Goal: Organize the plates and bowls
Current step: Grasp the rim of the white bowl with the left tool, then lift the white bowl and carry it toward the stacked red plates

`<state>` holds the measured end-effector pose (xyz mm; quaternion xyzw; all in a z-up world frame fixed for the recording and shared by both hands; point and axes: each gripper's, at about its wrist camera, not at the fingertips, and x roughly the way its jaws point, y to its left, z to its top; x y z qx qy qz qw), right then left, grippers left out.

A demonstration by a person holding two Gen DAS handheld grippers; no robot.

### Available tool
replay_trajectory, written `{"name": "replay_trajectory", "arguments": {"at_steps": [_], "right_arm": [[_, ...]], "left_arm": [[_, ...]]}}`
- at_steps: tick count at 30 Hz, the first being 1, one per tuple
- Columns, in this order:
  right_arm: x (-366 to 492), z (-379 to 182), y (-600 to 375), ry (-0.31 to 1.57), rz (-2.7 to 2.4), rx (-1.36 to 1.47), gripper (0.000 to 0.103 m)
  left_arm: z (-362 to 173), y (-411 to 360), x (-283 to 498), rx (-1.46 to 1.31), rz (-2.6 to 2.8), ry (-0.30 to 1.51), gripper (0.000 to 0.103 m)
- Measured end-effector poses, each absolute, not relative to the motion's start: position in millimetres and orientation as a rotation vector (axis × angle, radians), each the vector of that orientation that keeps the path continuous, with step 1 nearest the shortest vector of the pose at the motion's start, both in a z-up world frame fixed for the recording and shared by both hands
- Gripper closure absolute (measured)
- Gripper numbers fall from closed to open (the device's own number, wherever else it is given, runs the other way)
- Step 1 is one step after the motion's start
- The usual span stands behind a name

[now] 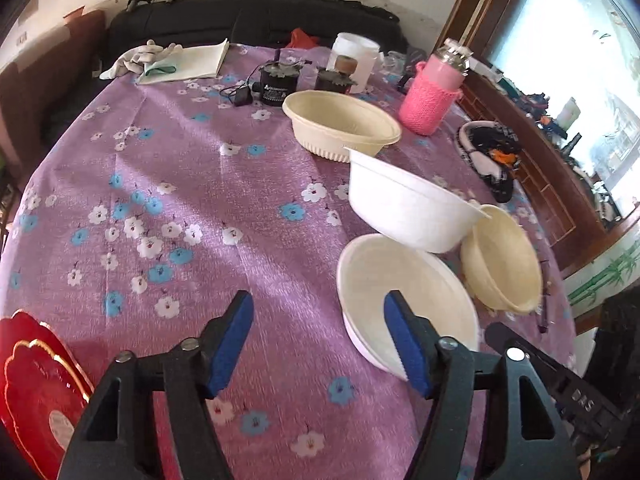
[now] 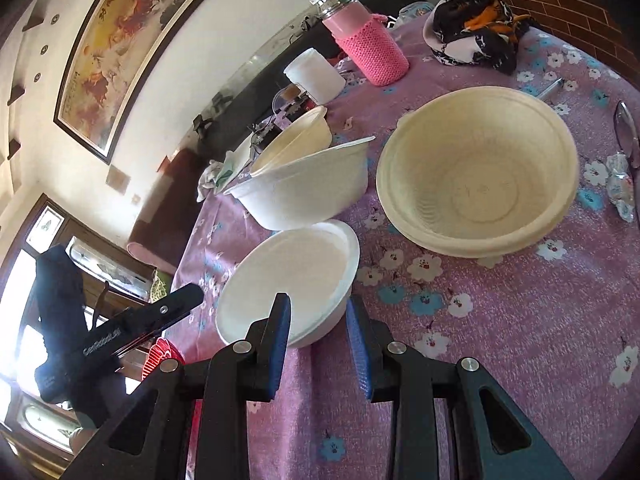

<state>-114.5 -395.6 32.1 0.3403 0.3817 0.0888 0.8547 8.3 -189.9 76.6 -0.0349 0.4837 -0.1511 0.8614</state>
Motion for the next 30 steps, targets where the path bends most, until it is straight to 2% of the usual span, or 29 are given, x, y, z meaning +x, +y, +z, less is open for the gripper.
{"name": "replay_trajectory", "arguments": {"at_steps": [2,3,4,5,7,18,22,25,28,30], "right_arm": [[-110.5,26.4,-394.3,0.818,0.182,0.716,0.072],[-107.7,23.3,-393.5,0.824,0.185,0.721,0.072],[-105.3,20.4,-392.1,0.833,0.184,0.717,0.072],[-104.8,18.9,-390.3,0.834,0.189,0.713,0.08],[-105.8,18.7,-386.2,0.832,0.208,0.71,0.09],[-150.0,40.4,-354.0,0.831,0.336,0.609,0.09],[-161.1,33.6,-341.4,0.878,0.404,0.634,0.09],[-162.6,31.2,-330.3,0.893,0.408,0.58,0.089],[-158.6,23.0,-325.7,0.913,0.381,0.546,0.089],[-158.8,21.4,-322.9,0.918,0.363,0.517,0.089]], "left_arm": [[64.9,-194.3,17.6,-0.078,-0.318,1.041,0.069],[59.4,-196.4,19.9,-0.08,-0.333,1.054,0.076],[54.4,-197.9,20.0,-0.075,-0.339,1.068,0.089],[50.8,-198.2,18.6,-0.075,-0.352,1.072,0.094],[48.8,-196.9,9.3,-0.062,-0.364,1.056,0.094],[60.3,-152.8,-76.5,-0.029,-0.403,1.003,0.092],[50.6,-137.4,-97.0,-0.031,-0.394,1.019,0.086],[40.8,-133.0,-101.5,-0.03,-0.393,1.027,0.085],[37.7,-135.5,-102.0,-0.009,-0.374,1.009,0.075],[37.1,-138.7,-101.8,0.012,-0.356,0.991,0.073]]}}
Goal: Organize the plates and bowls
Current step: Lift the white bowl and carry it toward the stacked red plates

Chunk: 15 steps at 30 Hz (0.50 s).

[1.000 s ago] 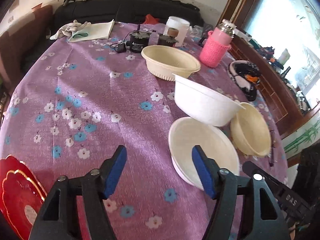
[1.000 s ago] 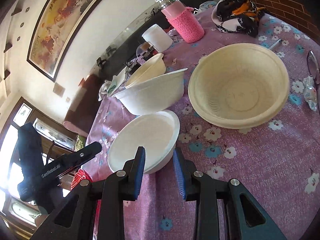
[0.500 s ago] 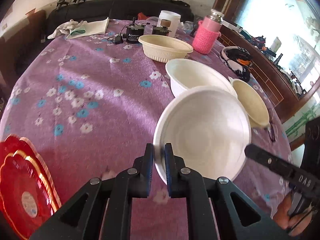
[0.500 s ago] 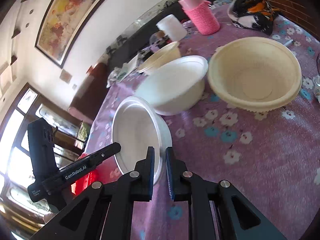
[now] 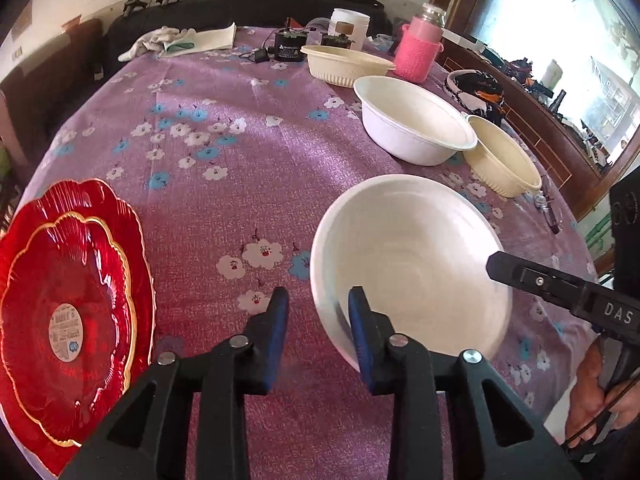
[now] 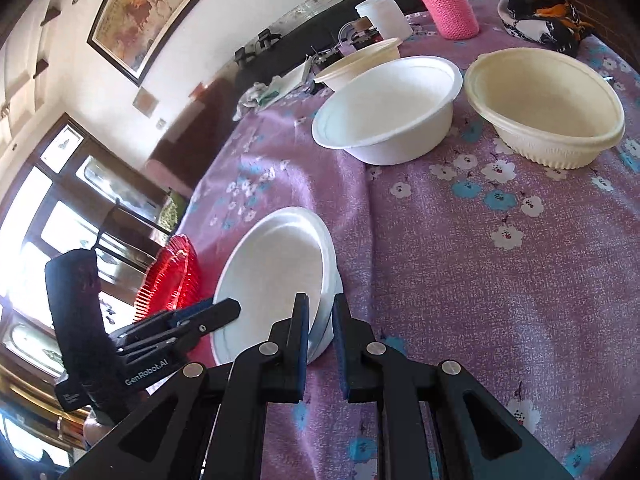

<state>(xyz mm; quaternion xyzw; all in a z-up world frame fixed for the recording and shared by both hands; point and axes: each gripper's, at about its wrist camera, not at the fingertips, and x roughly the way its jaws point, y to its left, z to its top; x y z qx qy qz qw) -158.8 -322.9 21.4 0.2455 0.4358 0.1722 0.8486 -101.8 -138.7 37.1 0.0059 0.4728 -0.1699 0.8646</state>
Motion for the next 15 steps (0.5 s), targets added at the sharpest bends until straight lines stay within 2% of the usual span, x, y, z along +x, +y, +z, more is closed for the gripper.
{"name": "replay_trajectory", "arguments": {"at_steps": [3,7,15], "right_arm": [[-160.0,23.5,-320.3,0.907,0.337,0.471,0.089],[-163.8,26.7,-316.2,0.881,0.315,0.403,0.09],[-169.1,37.7,-313.4,0.848,0.304,0.375,0.091]], "left_arm": [[38.7,-139.9,-102.4,0.023,-0.353,0.965,0.076],[44.4,-143.3,-107.1,0.034,-0.366,0.934,0.09],[58.0,-141.2,-115.7,0.055,-0.354,0.882,0.09]]}}
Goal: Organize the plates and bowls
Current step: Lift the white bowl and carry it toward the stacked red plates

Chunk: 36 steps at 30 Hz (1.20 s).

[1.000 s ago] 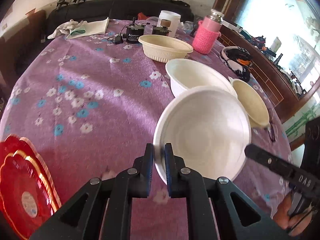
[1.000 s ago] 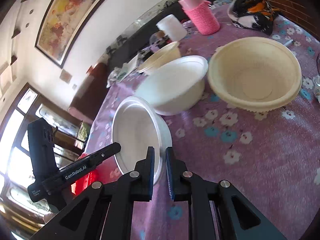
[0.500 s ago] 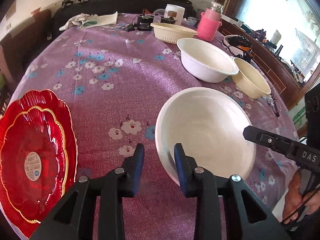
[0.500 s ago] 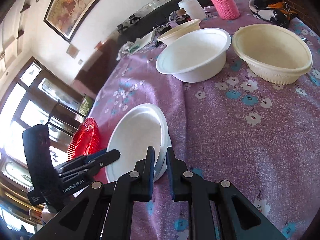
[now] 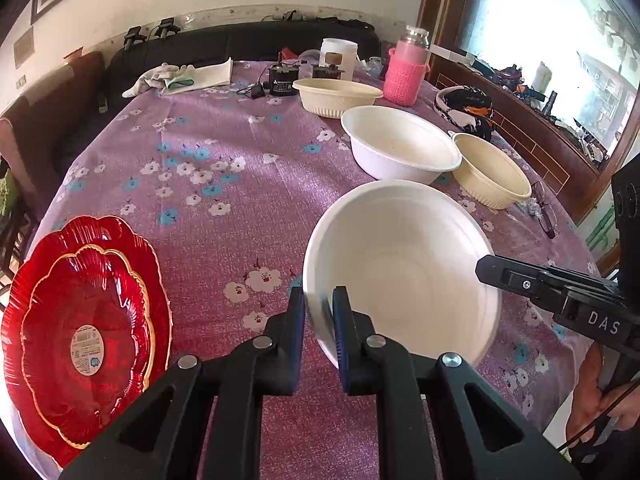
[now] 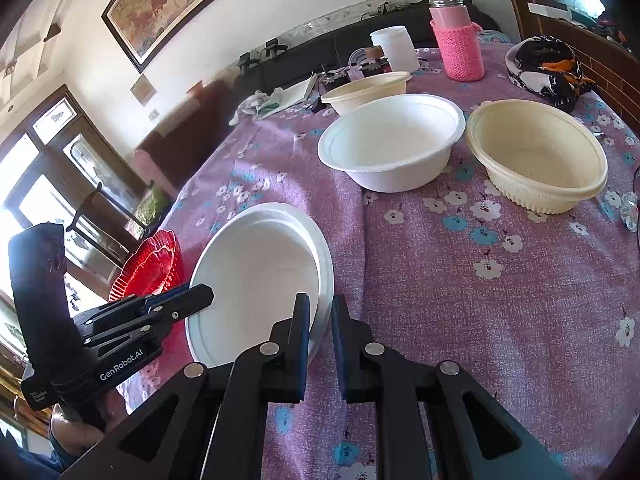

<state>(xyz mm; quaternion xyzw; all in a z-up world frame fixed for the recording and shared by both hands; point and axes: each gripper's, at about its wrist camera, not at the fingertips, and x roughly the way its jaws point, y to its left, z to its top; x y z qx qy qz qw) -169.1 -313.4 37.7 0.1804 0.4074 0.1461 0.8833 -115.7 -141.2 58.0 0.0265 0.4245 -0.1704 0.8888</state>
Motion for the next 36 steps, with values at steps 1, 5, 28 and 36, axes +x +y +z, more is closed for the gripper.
{"name": "replay_trajectory", "arguments": {"at_steps": [1,5,28,36], "right_arm": [[-168.8,38.2,-312.9,0.848,0.305,0.377,0.091],[-167.7,43.3,-308.3,0.843,0.306,0.371,0.091],[-156.1,64.8,-267.6,0.833,0.343,0.305,0.091],[-144.8,76.1,-242.0,0.825,0.379,0.264,0.09]], "left_arm": [[58.9,-140.6,-116.4,0.054,-0.353,0.879,0.09],[62.7,-136.3,-119.8,0.045,-0.353,0.866,0.09],[78.8,-92.8,-126.2,-0.027,-0.321,0.811,0.089],[88.6,-64.5,-127.4,-0.066,-0.283,0.78,0.089]]}}
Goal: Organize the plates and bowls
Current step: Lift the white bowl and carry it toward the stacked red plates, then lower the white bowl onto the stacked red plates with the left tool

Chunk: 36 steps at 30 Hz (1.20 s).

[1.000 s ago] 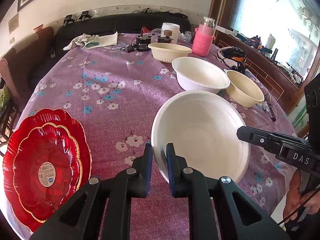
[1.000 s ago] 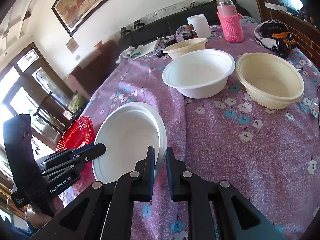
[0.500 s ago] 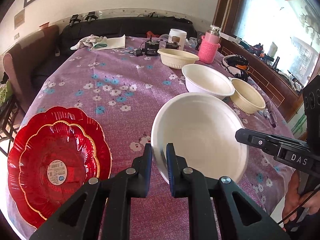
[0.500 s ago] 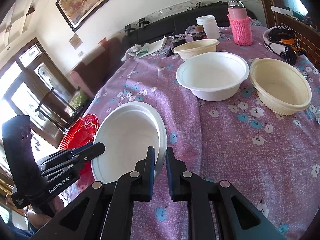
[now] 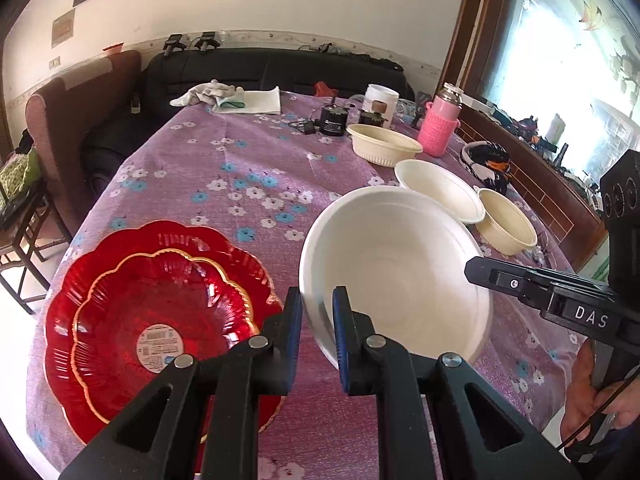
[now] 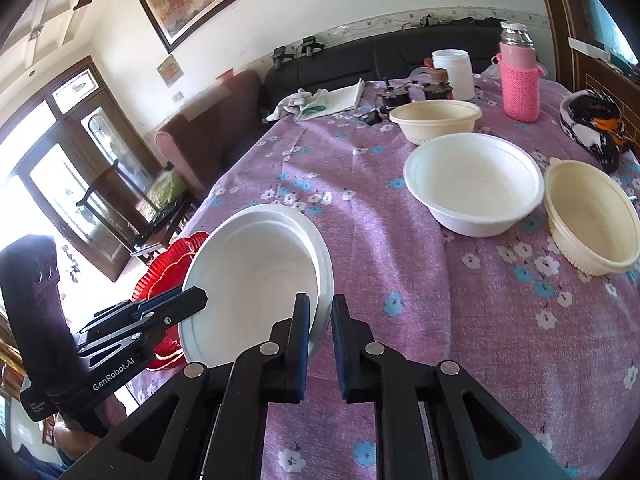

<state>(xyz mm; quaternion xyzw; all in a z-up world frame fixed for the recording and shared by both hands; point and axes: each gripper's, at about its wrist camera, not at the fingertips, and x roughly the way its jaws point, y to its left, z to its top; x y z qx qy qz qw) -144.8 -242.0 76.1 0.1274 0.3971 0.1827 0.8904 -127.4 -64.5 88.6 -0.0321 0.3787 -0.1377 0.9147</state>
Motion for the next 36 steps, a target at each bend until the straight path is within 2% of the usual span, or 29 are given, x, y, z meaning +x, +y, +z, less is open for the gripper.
{"name": "replay_trajectory", "arguments": {"at_steps": [15,36], "right_arm": [[-114.8,78.5,-159.9,0.874,0.512,0.189,0.09],[-92.0,36.5,-74.6,1.009,0.6,0.112,0.089]], "left_arm": [[86.4,10.5,-131.2,-0.153,-0.131,0.762,0.088],[61.6,80.1,-140.8,-0.226,0.027,0.801,0.087]]}}
